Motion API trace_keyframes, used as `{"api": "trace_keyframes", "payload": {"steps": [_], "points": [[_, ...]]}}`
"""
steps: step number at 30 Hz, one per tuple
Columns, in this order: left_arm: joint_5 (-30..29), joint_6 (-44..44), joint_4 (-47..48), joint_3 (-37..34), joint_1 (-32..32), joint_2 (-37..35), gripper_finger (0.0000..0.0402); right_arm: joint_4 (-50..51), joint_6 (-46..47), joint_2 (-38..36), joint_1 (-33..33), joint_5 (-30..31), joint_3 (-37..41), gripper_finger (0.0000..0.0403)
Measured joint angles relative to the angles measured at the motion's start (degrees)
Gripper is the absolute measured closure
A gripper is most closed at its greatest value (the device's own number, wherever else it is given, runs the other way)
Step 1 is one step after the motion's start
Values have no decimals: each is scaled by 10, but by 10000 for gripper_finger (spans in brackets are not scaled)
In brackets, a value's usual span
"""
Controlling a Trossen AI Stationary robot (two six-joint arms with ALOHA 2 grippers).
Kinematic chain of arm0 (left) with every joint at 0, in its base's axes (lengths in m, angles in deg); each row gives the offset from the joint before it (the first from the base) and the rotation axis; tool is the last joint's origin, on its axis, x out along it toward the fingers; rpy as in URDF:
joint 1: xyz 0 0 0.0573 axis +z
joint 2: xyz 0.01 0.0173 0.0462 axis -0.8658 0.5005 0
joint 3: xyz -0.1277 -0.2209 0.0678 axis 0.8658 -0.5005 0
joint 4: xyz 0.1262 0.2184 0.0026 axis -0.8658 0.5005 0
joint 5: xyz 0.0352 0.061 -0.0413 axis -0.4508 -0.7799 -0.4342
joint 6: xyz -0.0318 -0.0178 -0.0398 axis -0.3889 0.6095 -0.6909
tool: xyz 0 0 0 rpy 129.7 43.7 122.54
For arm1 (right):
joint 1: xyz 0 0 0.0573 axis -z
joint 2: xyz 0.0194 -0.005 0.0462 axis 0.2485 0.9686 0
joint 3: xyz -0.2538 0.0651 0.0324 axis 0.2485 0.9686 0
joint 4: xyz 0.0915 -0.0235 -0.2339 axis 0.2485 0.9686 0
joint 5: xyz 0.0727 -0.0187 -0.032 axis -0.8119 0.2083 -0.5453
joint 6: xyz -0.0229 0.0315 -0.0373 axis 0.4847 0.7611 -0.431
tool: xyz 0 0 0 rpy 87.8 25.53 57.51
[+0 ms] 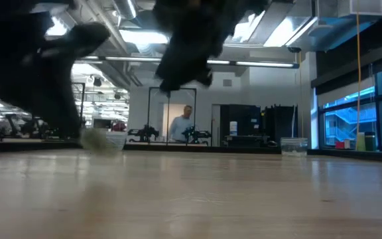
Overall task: Pick and place Stevia / Truvia into bins
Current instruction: Put the green stevia packet into the transparent container
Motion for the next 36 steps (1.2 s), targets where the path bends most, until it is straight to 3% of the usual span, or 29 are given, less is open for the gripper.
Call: {"api": "trace_keyframes", "payload": {"steps": [4, 10, 17, 21, 26, 31, 36], "points": [[5, -81, 60, 20, 22, -64, 400, 81, 1, -79, 1, 6, -1, 263], [5, -237, 143, 27, 112, -194, 400, 166, 9, -168, 0, 8, -1, 263], [3, -248, 192, 28, 257, -326, 399, 196, 17, -218, -4, 44, -1, 263], [69, -248, 228, 28, 384, -378, 399, 201, 16, -224, -3, 45, -1, 263], [194, -241, 253, 28, 557, -392, 400, 200, 15, -221, 9, 45, -1, 263], [201, -185, 246, 28, 680, -369, 398, 194, 15, -221, 28, 46, -1, 263], [228, -144, 227, 28, 759, -324, 399, 194, 14, -221, 45, 46, -1, 263]]}}
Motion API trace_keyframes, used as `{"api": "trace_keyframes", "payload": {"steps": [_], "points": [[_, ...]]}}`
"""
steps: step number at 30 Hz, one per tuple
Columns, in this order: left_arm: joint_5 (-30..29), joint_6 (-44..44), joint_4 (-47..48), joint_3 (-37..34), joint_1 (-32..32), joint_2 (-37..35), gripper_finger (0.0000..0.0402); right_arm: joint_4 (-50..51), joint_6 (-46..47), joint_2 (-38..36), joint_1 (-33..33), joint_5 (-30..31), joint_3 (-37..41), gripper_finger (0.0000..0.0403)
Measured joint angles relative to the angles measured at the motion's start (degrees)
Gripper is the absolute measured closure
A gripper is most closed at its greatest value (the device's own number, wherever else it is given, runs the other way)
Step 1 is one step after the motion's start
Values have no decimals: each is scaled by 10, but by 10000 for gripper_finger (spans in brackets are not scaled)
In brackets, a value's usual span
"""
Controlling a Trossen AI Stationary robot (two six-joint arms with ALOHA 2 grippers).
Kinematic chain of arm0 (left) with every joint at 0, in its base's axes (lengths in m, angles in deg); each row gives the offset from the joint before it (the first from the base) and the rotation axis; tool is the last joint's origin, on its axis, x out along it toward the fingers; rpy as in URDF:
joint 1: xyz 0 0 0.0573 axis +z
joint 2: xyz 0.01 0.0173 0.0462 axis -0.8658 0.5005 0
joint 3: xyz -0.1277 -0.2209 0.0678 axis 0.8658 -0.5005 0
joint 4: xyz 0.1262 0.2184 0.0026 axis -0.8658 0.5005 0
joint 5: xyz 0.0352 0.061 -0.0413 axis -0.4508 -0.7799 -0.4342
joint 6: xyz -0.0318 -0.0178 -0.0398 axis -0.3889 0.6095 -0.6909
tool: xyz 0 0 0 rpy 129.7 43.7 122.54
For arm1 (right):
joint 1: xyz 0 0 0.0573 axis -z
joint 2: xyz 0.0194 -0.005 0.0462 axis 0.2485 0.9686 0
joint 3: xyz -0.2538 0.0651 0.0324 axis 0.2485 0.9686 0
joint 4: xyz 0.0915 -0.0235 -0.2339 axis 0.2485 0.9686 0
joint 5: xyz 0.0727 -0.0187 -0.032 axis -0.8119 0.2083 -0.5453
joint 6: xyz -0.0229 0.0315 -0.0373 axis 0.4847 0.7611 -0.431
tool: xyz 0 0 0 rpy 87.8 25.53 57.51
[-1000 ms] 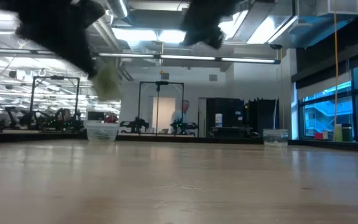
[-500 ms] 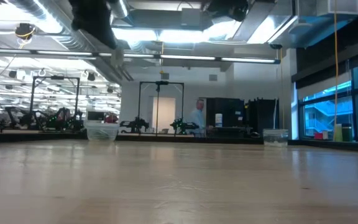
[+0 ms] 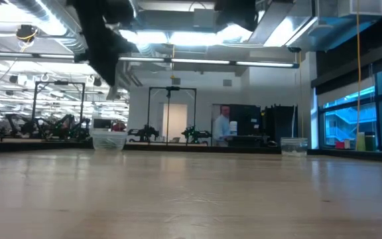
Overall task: Pick and place Stevia / Truvia into bins
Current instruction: Put the green stevia packet into the transparent container, then return to Home Position
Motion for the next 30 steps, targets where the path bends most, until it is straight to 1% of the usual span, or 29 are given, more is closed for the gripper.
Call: {"api": "trace_keyframes", "payload": {"steps": [4, 8, 14, 19, 22, 25, 30], "points": [[7, 31, 0, 0, 41, 54, 399, 0, -1, 0, 10, 0, 0, 263], [8, 38, -10, 0, 70, 109, 400, 1, 0, 0, 15, 0, 0, 263], [10, 46, -59, 0, 91, 174, 399, 2, 3, 0, 16, -1, 0, 263], [9, 62, -66, 0, 100, 197, 397, 7, 8, 0, 15, -2, 0, 263], [-8, 69, -71, 0, 101, 201, 388, 7, 16, 0, 15, -2, 0, 263], [-22, 83, -77, 0, 101, 201, 374, 7, 17, 0, 15, -2, 0, 263], [-17, 84, -78, 0, 101, 201, 344, 7, 16, 0, 15, -2, 0, 263]]}}
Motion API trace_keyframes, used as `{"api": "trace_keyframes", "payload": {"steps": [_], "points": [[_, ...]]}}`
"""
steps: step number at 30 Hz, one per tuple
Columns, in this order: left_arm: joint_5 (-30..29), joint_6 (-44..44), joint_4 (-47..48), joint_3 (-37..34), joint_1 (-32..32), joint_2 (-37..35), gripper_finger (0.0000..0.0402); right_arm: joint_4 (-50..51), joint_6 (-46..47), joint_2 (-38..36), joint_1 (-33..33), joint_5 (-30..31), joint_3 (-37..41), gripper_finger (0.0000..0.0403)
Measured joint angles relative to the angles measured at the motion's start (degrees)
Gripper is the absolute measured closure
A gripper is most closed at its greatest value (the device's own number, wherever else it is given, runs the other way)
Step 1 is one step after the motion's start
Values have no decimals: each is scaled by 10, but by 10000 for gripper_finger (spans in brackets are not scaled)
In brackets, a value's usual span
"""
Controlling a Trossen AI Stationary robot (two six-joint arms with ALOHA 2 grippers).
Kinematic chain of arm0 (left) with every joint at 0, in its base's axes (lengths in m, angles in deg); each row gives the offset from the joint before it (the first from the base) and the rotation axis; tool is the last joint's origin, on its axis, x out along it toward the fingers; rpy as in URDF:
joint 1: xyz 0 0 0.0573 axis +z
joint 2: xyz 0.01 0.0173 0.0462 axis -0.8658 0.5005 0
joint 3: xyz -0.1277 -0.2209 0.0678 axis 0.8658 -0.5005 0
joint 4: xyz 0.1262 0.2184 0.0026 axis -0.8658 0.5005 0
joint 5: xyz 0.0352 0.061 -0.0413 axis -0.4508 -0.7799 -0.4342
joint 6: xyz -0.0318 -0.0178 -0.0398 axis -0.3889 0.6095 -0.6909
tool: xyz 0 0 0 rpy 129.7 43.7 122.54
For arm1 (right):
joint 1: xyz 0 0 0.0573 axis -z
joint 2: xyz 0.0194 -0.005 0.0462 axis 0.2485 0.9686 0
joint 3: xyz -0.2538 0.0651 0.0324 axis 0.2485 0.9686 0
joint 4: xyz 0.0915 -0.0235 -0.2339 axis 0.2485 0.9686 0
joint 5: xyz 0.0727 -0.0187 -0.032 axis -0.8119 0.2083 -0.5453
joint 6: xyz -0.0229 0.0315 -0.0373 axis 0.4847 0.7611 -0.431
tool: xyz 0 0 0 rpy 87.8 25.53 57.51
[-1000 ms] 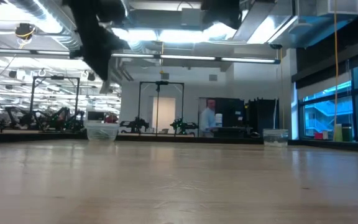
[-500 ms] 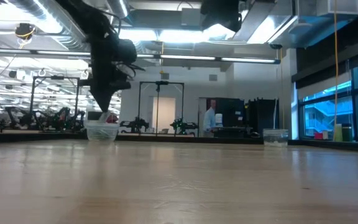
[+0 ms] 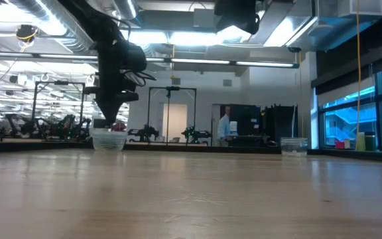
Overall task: Pick and place Stevia / Truvia into bins
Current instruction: Return to Home Position
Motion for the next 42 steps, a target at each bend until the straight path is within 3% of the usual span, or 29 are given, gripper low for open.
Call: {"api": "trace_keyframes", "payload": {"steps": [9, 15, 22, 27, 31, 42], "points": [[16, 9, 18, 0, -1, -42, 311, 4, 0, -2, 0, 0, -1, 263], [110, 11, 8, 0, -18, -156, 314, -12, -22, -50, 0, 4, -1, 263], [151, 43, -21, 0, -61, -303, 315, -46, -101, -133, -8, 139, 13, 263], [151, 37, -24, 0, -103, -404, 315, -76, -91, -219, -8, 150, 106, 263], [145, 19, -31, -16, -139, -481, 315, -155, -73, -303, -8, 146, 207, 263], [179, -10, -200, -203, -199, -693, 316, -390, -100, -489, -7, 69, 409, 263]]}}
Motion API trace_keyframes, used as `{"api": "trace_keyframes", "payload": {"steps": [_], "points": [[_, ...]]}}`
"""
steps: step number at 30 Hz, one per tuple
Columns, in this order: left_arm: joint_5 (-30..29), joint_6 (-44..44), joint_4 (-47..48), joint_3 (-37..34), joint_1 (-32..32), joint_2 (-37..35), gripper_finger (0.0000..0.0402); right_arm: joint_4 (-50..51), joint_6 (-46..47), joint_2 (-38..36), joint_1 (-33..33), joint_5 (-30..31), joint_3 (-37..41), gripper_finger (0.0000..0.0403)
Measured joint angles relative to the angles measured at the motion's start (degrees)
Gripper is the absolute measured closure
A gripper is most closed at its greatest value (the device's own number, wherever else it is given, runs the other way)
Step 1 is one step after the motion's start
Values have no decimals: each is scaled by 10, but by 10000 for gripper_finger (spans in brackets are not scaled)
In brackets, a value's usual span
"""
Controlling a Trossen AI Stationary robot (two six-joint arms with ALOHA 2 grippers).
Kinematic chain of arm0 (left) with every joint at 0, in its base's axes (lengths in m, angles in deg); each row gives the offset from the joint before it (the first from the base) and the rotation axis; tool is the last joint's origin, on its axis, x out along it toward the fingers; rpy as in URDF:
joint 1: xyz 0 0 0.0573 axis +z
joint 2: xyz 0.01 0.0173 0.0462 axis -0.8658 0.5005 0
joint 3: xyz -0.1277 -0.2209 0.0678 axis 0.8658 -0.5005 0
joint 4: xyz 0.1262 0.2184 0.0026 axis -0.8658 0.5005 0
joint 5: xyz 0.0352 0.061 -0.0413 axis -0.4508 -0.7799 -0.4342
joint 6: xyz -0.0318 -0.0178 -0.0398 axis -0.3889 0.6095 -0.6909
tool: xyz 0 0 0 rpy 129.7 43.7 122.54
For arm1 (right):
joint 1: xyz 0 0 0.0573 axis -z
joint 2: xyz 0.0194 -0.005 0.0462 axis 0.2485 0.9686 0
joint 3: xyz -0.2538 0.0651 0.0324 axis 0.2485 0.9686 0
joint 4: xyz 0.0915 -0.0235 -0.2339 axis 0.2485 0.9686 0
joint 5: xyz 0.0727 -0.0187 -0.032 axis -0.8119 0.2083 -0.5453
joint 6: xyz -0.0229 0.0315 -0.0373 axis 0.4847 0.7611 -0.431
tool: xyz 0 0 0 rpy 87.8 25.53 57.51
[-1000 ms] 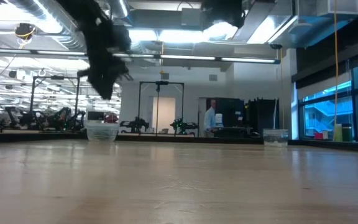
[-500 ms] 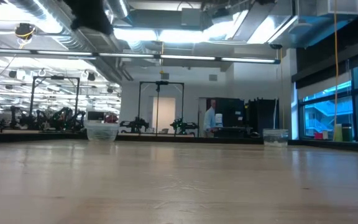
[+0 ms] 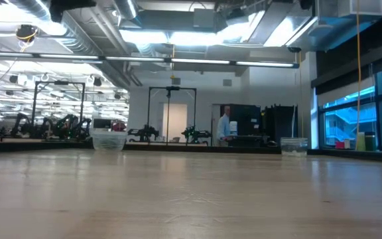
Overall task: Pick and place Stevia / Truvia into bins
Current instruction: Return to Home Position
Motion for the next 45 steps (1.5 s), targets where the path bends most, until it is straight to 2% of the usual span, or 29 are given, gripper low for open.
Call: {"api": "trace_keyframes", "payload": {"steps": [10, 16, 23, 27, 30, 36, 41, 45], "points": [[-3, -21, -78, -126, -3, -97, 316, -61, -3, -94, 0, -12, 120, 263], [-6, -21, -99, -173, -3, -136, 316, -156, -2, -144, 1, -11, 212, 263], [-7, -21, -139, -229, -3, -177, 316, -207, 28, -227, 9, -10, 302, 263], [-8, -13, -153, -252, -3, -197, 316, -216, 38, -286, 16, 8, 343, 263], [-32, -13, -152, -267, -3, -214, 316, -213, 48, -323, 21, 33, 375, 263], [-45, -12, -154, -282, -3, -227, 316, -218, 70, -385, 23, 36, 425, 263], [-45, -12, -150, -282, -3, -227, 316, -231, 71, -422, 23, 43, 460, 263], [-54, -12, -164, -297, -3, -227, 316, -223, 71, -419, 23, 57, 463, 263]]}}
